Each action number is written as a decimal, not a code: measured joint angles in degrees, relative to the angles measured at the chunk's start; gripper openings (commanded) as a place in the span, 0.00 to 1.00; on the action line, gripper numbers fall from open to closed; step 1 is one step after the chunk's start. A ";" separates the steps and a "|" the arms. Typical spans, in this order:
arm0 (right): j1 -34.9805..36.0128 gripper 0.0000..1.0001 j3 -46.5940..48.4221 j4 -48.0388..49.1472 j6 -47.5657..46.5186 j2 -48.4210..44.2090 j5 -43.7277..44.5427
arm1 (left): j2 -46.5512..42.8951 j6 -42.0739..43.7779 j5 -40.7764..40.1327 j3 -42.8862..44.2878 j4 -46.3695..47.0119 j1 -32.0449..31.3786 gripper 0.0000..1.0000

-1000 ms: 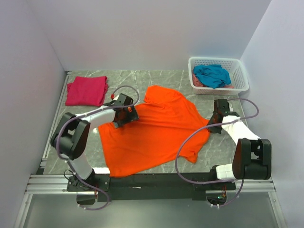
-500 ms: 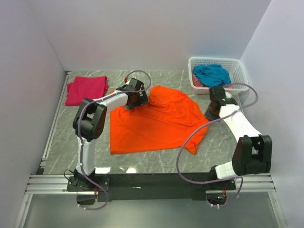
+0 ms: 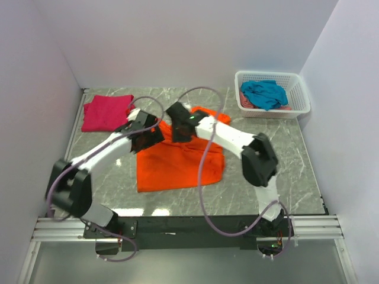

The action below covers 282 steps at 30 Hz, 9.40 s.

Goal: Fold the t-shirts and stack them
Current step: Flatten the tshirt out

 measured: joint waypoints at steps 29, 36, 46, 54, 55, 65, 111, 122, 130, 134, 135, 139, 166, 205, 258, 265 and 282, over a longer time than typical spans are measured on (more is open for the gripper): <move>-23.17 0.59 -46.14 13.20 -1.49 -27.80 -6.62 | -28.55 -20.94 10.56 -34.01 -9.16 0.52 0.53; -23.39 0.57 -54.12 14.80 -2.29 -32.41 -8.50 | -24.30 -20.31 14.62 -34.67 -1.16 0.52 0.01; -23.12 0.56 -59.06 16.22 -6.10 -38.84 -11.91 | -26.36 -18.99 10.93 -34.62 -2.08 0.46 0.01; -18.88 0.54 -55.98 18.86 -7.15 -32.74 -13.18 | -26.88 -18.45 8.87 -34.32 -3.30 0.46 0.01; -18.64 0.54 -55.45 19.26 -7.15 -31.74 -13.29 | -26.88 -18.45 8.81 -34.32 -3.32 0.46 0.01; -15.69 0.37 -54.14 20.90 -7.10 -28.22 -14.34 | -26.77 -18.16 8.63 -34.32 -3.28 0.46 0.01; -25.79 0.00 -6.16 -2.45 -14.25 -56.43 18.01 | -32.02 -3.58 -13.92 19.15 -3.17 0.46 0.01; -25.83 0.00 21.53 -6.36 -25.79 -61.07 9.25 | -33.33 7.91 -0.28 44.06 0.00 0.37 0.01; -25.83 0.00 24.98 -4.15 -31.54 -69.00 2.14 | -36.98 10.47 8.28 48.13 3.63 0.22 0.01; -25.83 0.00 20.92 -2.56 -34.36 -69.07 3.72 | -36.57 10.54 7.69 43.69 4.83 0.22 0.01; -25.83 0.00 19.02 -2.14 -35.06 -68.83 5.11 | -36.17 10.54 6.82 41.79 5.20 0.20 0.01; -25.90 0.00 7.78 2.40 -37.53 -67.32 13.55 | -32.81 10.36 0.59 33.73 5.70 0.22 0.01; -27.15 0.82 -32.37 19.63 -20.37 -31.52 -1.70 | 5.88 3.52 -0.48 10.32 8.39 15.78 0.99; -32.09 0.81 -12.70 5.57 -16.90 3.30 0.22 | 26.18 3.34 5.90 15.87 9.38 15.69 0.99; -25.77 0.91 -46.07 20.96 -12.85 -35.08 -8.39 | -24.81 -32.81 -2.84 -32.15 -20.65 21.44 0.23; -25.40 0.91 -46.07 20.81 -12.85 -34.45 -8.13 | -24.55 -33.20 -2.80 -31.98 -19.15 21.49 0.01; 21.27 0.82 -60.19 6.80 -7.45 -46.86 -5.68 | -27.36 -30.12 -0.81 -33.05 -15.67 21.49 0.01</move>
